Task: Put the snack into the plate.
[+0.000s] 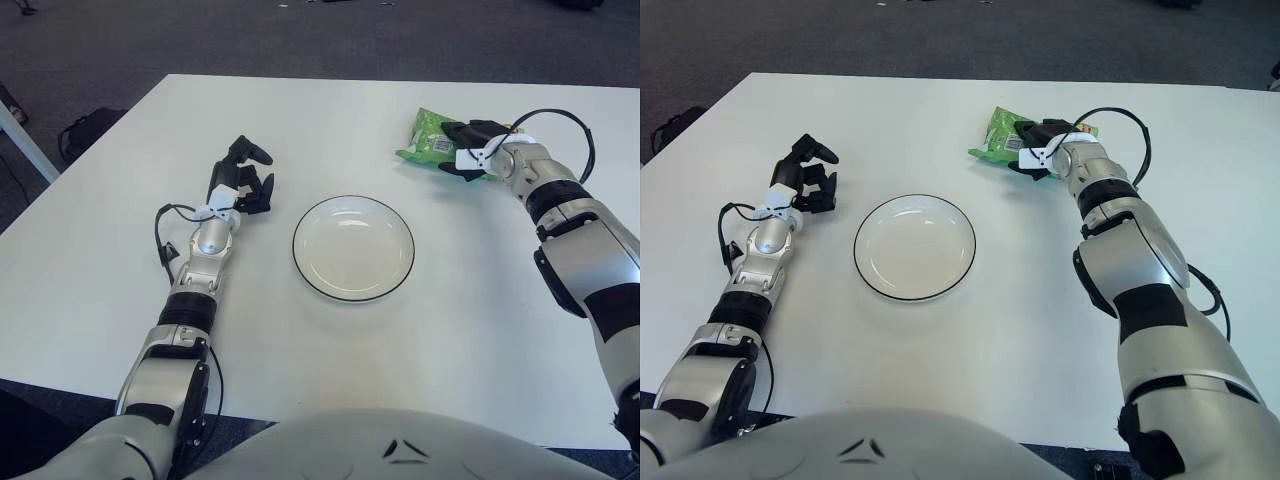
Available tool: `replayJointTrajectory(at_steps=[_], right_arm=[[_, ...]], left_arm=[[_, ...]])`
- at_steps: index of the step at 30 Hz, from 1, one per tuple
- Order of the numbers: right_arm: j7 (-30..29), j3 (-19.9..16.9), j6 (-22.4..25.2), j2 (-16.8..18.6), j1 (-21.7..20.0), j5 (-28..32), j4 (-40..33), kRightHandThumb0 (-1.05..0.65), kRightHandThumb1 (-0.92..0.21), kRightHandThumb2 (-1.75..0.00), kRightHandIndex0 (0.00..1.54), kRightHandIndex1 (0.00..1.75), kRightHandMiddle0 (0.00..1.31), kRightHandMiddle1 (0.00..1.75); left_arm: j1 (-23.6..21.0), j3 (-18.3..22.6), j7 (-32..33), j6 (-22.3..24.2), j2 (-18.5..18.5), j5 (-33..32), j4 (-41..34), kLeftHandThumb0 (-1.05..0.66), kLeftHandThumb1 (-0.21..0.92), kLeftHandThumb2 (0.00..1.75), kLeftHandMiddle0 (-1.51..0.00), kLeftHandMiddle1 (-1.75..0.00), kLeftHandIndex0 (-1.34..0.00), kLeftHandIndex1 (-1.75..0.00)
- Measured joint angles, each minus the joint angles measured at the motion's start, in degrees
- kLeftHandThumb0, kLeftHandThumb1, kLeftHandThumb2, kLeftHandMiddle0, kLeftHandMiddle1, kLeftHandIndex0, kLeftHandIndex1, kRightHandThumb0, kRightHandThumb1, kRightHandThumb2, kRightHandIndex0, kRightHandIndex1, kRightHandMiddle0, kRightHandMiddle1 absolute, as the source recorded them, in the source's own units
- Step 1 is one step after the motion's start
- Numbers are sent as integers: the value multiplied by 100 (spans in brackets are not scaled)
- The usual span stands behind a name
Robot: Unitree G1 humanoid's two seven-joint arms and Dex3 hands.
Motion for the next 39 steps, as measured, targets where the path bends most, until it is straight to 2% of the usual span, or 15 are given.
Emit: replayJointTrajectory(at_steps=[3, 5, 7, 14, 15, 16, 19, 22, 25, 28, 31, 34, 37, 38, 39], right_arm=[[134, 61, 133, 22, -43, -6, -20, -105, -92, -103, 0, 0, 3, 2], [173, 106, 220, 37, -55, -12, -34, -105, -92, -100, 0, 0, 1, 11], [170, 141, 306, 60, -54, -18, -52, -101, -92, -87, 0, 0, 0, 30], [-138, 316, 555, 125, 1, -66, -133, -80, -91, -59, 3, 2, 0, 70], [-222, 336, 585, 133, 18, -72, -143, -77, -90, -59, 3, 14, 0, 78], [-285, 352, 609, 139, 33, -76, -152, -71, -84, -63, 2, 40, 0, 93], [-511, 375, 674, 148, 85, -91, -181, -58, -65, -81, 1, 89, 4, 123], [-816, 390, 714, 146, 157, -98, -171, -44, -66, -85, 0, 146, 24, 157], [-1262, 404, 736, 145, 238, -106, -160, -41, -60, -95, 1, 165, 35, 169], [-1748, 402, 763, 145, 335, -108, -163, -13, -35, -121, 45, 152, 53, 173], [-2410, 361, 754, 145, 471, -100, -169, -4, -20, -134, 69, 141, 62, 174], [-2940, 275, 671, 141, 591, -56, -204, -1, -14, -139, 79, 134, 66, 174], [-3309, 161, 475, 131, 675, 31, -261, 0, -15, -147, 67, 161, 63, 175], [-3403, 124, 405, 121, 692, 43, -271, 0, -15, -148, 65, 166, 63, 175], [-3491, 91, 332, 108, 709, 51, -277, 0, -13, -148, 71, 158, 64, 175]], left_arm=[[2, 2, 11, -2, -5, -1, 0, -43, 48, 111, -107, -175, -48, -175], [2, 5, 11, -11, -10, -4, 0, -43, 48, 111, -108, -175, -48, -175], [3, 9, 11, -24, -13, -7, 0, -43, 48, 112, -108, -175, -48, -175], [4, 14, 11, -37, -16, -16, -7, -43, 47, 112, -108, -175, -49, -175], [4, 15, 11, -37, -16, -16, -9, -43, 47, 112, -108, -175, -49, -175], [4, 15, 11, -37, -16, -16, -11, -43, 47, 112, -108, -175, -49, -175], [5, 14, 11, -37, -17, -16, -21, -43, 48, 112, -108, -175, -48, -175], [7, 14, 11, -37, -16, -15, -26, -43, 48, 112, -108, -175, -48, -175], [11, 13, 11, -38, -15, -15, -29, -43, 48, 111, -108, -175, -48, -175], [12, 12, 11, -39, -12, -14, -29, -43, 48, 111, -108, -175, -48, -175], [15, 12, 11, -40, -8, -14, -29, -43, 48, 111, -108, -175, -48, -175], [20, 11, 11, -40, -7, -14, -32, -43, 48, 111, -108, -175, -48, -175], [24, 11, 11, -39, -5, -14, -39, -43, 48, 111, -108, -175, -48, -175], [25, 12, 11, -39, -4, -14, -41, -43, 48, 111, -108, -175, -48, -175], [26, 12, 11, -39, -3, -14, -43, -43, 48, 111, -108, -175, -48, -175]])
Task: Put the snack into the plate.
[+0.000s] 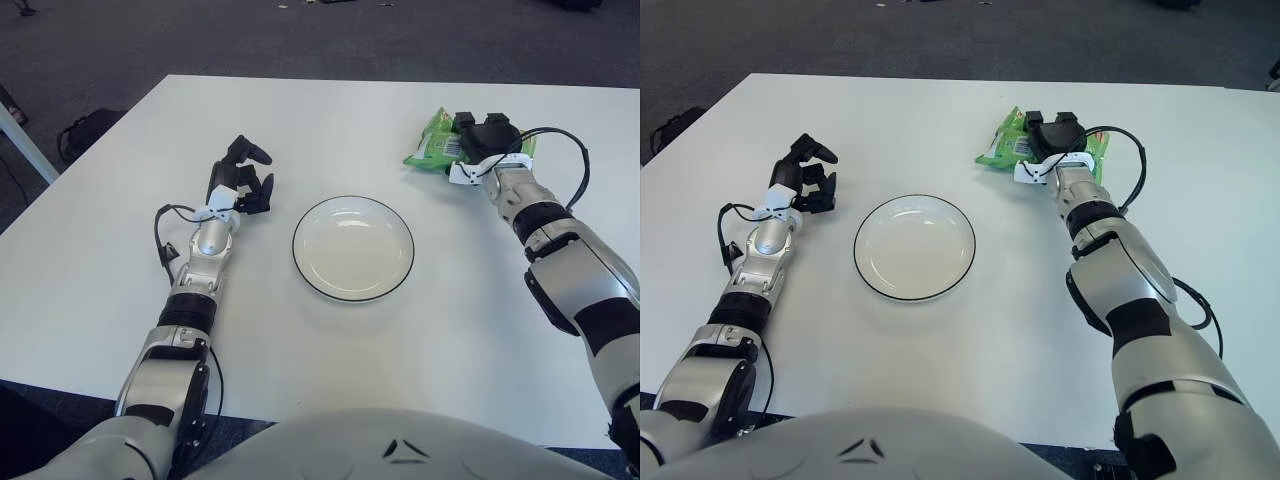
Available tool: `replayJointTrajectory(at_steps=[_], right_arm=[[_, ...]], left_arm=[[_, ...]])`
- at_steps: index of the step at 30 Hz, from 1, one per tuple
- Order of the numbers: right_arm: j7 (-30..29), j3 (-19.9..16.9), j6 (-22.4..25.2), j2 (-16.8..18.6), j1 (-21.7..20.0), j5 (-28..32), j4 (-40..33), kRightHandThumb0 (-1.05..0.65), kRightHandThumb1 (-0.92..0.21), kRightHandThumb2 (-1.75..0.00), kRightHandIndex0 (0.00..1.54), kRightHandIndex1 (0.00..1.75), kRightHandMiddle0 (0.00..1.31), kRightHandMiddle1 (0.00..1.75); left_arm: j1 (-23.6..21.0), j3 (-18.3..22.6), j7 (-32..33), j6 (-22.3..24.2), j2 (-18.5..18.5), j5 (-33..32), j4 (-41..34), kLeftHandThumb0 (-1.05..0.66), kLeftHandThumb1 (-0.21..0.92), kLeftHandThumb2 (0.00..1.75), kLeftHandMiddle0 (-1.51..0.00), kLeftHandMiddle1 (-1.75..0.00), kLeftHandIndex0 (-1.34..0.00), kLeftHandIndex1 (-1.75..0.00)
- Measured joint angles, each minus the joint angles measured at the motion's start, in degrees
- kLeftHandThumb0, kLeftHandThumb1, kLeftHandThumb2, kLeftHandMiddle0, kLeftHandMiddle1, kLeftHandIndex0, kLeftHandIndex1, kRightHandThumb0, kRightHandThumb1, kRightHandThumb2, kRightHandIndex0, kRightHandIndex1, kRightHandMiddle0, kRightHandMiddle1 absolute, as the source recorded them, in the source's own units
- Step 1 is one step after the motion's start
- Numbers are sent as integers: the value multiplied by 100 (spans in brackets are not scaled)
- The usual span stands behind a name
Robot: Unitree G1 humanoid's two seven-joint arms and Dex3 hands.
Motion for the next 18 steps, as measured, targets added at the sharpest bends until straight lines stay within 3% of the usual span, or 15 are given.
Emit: replayJointTrajectory(at_steps=[1, 4, 12, 18], right_arm=[[-74, -27, -68, -11, 14, 5, -3, 0, -10, -148, 79, 146, 66, 175], [-287, -104, -313, -60, 61, 16, -25, 0, -5, -153, 88, 145, 65, 175], [-389, -350, -1030, -308, 97, 142, -228, 0, -5, -157, 86, 158, 59, 175], [-246, -733, -1445, -450, 194, 465, -687, 0, -7, -158, 83, 164, 58, 175]], left_arm=[[1, 0, 0, 0, 1, 0, -2, -43, 48, 111, -108, -175, -48, -175], [3, 0, 0, 0, 6, -1, -6, -43, 48, 111, -107, -175, -48, -175], [4, 0, -1, 1, 7, -12, -10, -43, 49, 110, -107, -175, -48, -175], [5, 1, -1, 1, 5, -26, -1, -43, 48, 111, -109, -175, -48, -175]])
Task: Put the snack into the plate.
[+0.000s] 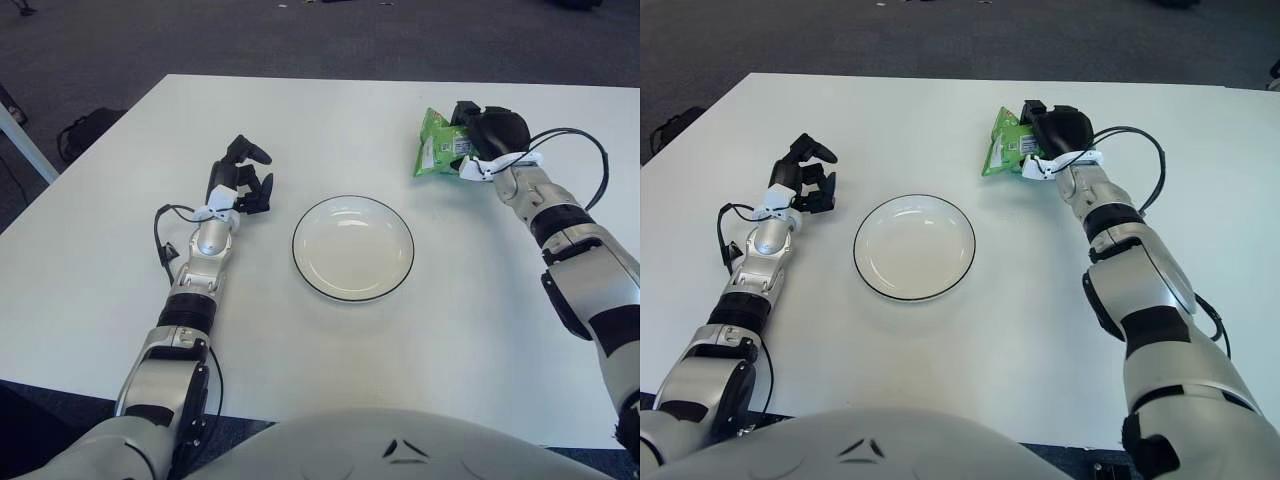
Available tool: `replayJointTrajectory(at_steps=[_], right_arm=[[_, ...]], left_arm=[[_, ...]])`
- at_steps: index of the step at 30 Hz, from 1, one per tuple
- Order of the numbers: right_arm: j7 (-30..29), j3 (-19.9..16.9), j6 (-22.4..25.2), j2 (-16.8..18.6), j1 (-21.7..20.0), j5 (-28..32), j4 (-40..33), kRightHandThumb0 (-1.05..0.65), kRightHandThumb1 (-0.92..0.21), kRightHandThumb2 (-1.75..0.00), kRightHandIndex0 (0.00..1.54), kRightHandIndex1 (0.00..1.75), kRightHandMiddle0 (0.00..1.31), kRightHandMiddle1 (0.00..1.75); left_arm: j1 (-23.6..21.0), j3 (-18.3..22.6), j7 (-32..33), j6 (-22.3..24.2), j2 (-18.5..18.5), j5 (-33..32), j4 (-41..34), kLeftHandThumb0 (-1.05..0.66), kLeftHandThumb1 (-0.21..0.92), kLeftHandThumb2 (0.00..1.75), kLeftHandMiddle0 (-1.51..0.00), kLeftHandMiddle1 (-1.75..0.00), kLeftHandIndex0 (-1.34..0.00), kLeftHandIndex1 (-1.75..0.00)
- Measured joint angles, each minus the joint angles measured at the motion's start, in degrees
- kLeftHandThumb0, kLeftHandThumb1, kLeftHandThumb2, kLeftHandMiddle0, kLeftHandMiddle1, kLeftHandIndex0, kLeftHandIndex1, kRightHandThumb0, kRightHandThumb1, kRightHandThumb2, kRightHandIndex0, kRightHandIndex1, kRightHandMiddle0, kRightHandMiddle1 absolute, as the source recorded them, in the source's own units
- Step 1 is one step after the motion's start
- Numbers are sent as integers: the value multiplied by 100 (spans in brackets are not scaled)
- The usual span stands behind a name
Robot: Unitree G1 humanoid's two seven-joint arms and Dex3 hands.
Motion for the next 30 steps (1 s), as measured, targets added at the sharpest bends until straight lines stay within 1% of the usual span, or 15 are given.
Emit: replayJointTrajectory(at_steps=[3, 6, 9, 13, 16, 18, 20, 25, 30], right_arm=[[131, -228, -64, -9, 53, 217, -322, 0, -7, -158, 83, 165, 58, 175], [274, -413, -16, -10, 111, 342, -701, 0, -7, -156, 84, 162, 57, 175], [544, -628, 321, -9, 274, 464, -1373, 0, -7, -153, 87, 154, 58, 175], [1088, -963, 996, 78, 492, 781, -2318, 0, -8, -149, 90, 143, 59, 175], [1540, -1203, 1559, 186, 661, 1037, -3058, 0, -7, -149, 92, 140, 60, 175], [1811, -1319, 1799, 240, 768, 1167, -3446, 0, -6, -150, 92, 140, 61, 175], [2030, -1386, 1857, 254, 861, 1282, -3715, 0, -4, -153, 93, 144, 61, 175], [2466, -1452, 1759, 234, 1100, 1369, -4186, 0, -1, -160, 92, 155, 61, 175], [2802, -1438, 1690, 308, 1509, 1381, -5023, 0, 0, -165, 88, 166, 61, 175]], left_arm=[[-1, -1, 0, 0, 1, 1, 16, -43, 48, 111, -109, -175, -48, -175], [-3, 0, 1, -1, 4, 5, 25, -43, 48, 111, -110, -175, -48, -175], [-18, -2, 1, 1, 13, 10, 21, -43, 48, 111, -109, -175, -48, -175], [-27, -2, 1, 1, 28, 12, 15, -43, 48, 111, -109, -175, -48, -175], [-27, -4, 3, 2, 26, 16, 19, -43, 48, 111, -109, -175, -48, -175], [-27, -7, 7, 3, 25, 25, 27, -43, 48, 111, -109, -175, -48, -175], [-27, -9, 12, 3, 24, 34, 35, -43, 48, 111, -109, -175, -48, -175], [-27, -11, 29, 3, 24, 36, 43, -43, 48, 111, -109, -175, -48, -175], [-18, -14, 29, 4, 22, 34, 60, -43, 49, 110, -108, -175, -48, -175]])
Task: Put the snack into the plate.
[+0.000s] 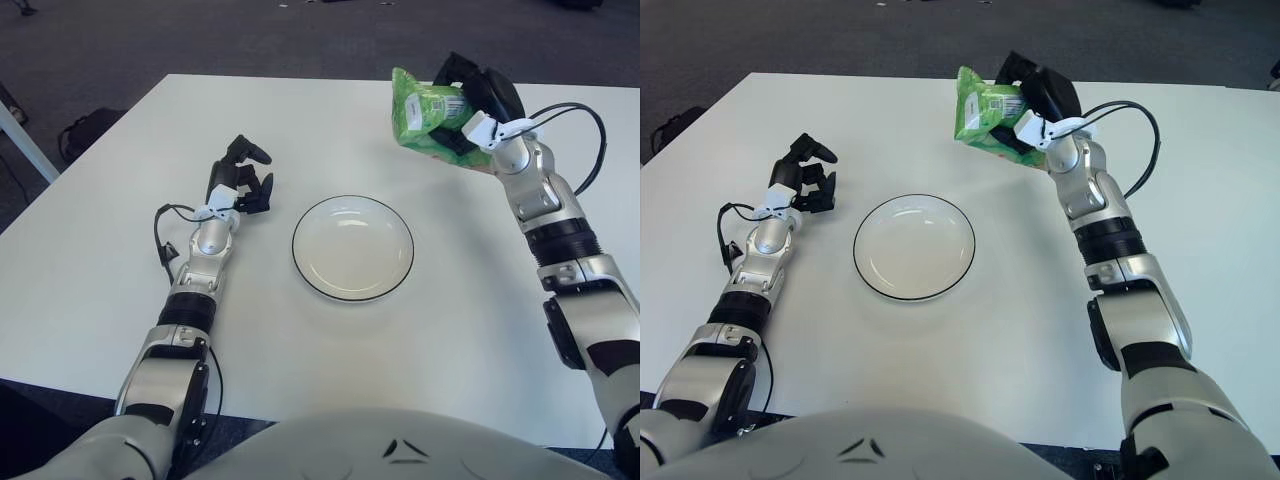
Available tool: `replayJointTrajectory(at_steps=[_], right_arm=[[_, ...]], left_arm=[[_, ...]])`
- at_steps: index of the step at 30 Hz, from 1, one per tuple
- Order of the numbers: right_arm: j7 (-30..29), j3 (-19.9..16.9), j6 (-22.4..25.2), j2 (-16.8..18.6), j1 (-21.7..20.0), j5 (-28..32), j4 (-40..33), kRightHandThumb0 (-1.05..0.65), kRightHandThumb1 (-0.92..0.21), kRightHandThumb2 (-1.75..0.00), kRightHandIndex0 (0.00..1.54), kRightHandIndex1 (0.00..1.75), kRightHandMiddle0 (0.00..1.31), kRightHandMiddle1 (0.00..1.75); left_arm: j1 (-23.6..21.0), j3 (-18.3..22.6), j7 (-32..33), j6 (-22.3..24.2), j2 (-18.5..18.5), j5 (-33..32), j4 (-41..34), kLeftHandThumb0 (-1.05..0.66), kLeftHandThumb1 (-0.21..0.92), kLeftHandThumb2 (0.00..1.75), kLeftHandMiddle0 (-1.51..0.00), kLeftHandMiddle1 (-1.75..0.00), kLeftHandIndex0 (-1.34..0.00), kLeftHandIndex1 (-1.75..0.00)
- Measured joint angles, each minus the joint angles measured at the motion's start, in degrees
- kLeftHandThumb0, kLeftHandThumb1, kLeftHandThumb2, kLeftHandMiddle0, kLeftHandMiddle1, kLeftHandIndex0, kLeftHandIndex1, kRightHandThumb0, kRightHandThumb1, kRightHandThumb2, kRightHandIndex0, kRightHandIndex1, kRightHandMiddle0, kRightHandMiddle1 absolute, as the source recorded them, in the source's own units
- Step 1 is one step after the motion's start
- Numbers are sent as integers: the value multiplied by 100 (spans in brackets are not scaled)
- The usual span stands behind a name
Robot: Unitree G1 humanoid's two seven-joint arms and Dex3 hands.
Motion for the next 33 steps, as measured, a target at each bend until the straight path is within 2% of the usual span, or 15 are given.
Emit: replayJointTrajectory(at_steps=[10, 14, 21, 30, 32, 33], right_arm=[[763, 91, -397, 127, 337, 127, -972, 0, -3, -163, 85, 169, 59, 175], [1136, 132, -517, 194, 440, 376, -1238, 0, -3, -162, 86, 168, 58, 175], [1741, 444, -939, 242, 490, 410, -1411, 0, -3, -162, 85, 168, 59, 175], [2074, 522, -1361, 241, 540, 401, -1539, 0, -1, -167, 85, 173, 60, 175], [2126, 550, -1463, 241, 559, 392, -1542, 0, -2, -163, 84, 174, 65, 165], [2160, 567, -1501, 240, 570, 391, -1544, 0, -7, -155, 80, 174, 64, 160]], left_arm=[[-2, 0, 0, -1, 2, -1, 1, -43, 48, 111, -108, -175, -48, -175], [-1, -5, 0, 0, 3, 7, -1, -43, 48, 111, -108, -175, -48, -175], [-1, -38, 1, 9, 4, 100, -19, -43, 48, 111, -108, -175, -48, -175], [-1, -38, 7, 5, 3, 104, -13, -43, 49, 110, -107, -175, -48, -175], [-1, -43, 7, 3, 3, 107, -10, -43, 49, 110, -107, -175, -48, -175], [-1, -44, 7, 2, 3, 108, -9, -43, 49, 110, -107, -175, -48, -175]])
